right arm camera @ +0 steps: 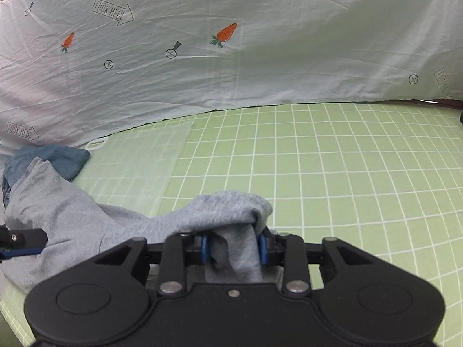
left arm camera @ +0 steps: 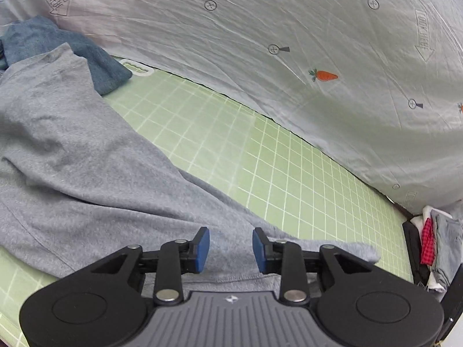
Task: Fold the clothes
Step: 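Lift the grey hoodie off the jeans and spread it across the mat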
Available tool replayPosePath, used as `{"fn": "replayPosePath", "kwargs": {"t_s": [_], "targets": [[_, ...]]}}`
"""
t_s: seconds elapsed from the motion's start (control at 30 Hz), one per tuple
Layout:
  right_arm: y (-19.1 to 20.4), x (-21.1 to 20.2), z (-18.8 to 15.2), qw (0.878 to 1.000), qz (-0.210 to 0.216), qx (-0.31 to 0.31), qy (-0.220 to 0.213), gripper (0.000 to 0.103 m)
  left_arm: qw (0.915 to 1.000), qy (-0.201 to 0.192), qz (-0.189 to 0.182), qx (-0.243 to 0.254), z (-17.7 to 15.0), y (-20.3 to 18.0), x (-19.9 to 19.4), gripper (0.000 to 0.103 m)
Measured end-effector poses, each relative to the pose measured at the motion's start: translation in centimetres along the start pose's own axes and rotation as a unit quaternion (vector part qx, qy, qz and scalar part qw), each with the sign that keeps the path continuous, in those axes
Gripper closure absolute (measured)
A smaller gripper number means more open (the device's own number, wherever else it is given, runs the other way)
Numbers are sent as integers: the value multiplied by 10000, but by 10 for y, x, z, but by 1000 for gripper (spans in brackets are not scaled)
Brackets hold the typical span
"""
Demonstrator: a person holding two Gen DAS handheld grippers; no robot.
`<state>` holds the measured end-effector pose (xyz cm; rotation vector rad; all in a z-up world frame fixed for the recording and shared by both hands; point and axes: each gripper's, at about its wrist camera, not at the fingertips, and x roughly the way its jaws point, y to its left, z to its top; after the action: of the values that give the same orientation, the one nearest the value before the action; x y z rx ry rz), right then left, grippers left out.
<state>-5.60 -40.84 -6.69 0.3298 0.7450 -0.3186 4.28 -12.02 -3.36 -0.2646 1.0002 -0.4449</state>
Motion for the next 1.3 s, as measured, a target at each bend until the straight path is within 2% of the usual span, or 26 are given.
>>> {"fn": "replayPosePath", "kwargs": {"t_s": [0.03, 0.17, 0.23, 0.33, 0.47, 0.57, 0.67, 0.73, 0.93, 0.97, 1.07, 1.13, 1.3], "targets": [[4, -2, -2, 10000, -15, -15, -4, 59, 9998, -70, 157, -91, 8, 8, -1, 61], [19, -9, -4, 9998, -18, -144, -118, 53, 9954, -187, 787, -505, 16, 47, -13, 53], [23, -14, 0, 9995, -68, -101, -275, 44, 9924, -255, 1015, -642, 18, 69, -20, 53], [27, -20, 7, 9982, -309, 121, -509, 31, 9858, -338, 1394, -872, 21, 100, -29, 46], [30, -15, 20, 9963, -420, 399, -635, 30, 9758, -292, 1747, -1280, 25, 140, -34, 45], [45, -14, 29, 9933, -757, 175, -857, 24, 9692, -239, 1943, -1497, 27, 164, -33, 39], [65, -5, 42, 9921, -786, -92, -972, 18, 9633, -75, 2096, -1676, 28, 186, -25, 38], [79, 11, 49, 9957, -506, -185, -753, 14, 9577, 94, 2204, -1847, 27, 198, -17, 38], [136, 73, 49, 9983, 33, -573, -22, 14, 9393, 652, 2315, -2447, 20, 235, 11, 33], [148, 84, 46, 9975, 148, -685, 121, 14, 9382, 668, 2294, -2506, 20, 239, 14, 27], [185, 114, 38, 9907, 476, -1184, 470, 14, 9398, 575, 2249, -2508, 26, 241, 19, 18], [210, 133, 34, 9836, 682, -1527, 670, 14, 9391, 602, 2311, -2470, 31, 241, 22, 17], [260, 173, 22, 9689, 1162, -1905, 1074, 15, 9378, 595, 2382, -2455, 34, 240, 24, 17]]}}
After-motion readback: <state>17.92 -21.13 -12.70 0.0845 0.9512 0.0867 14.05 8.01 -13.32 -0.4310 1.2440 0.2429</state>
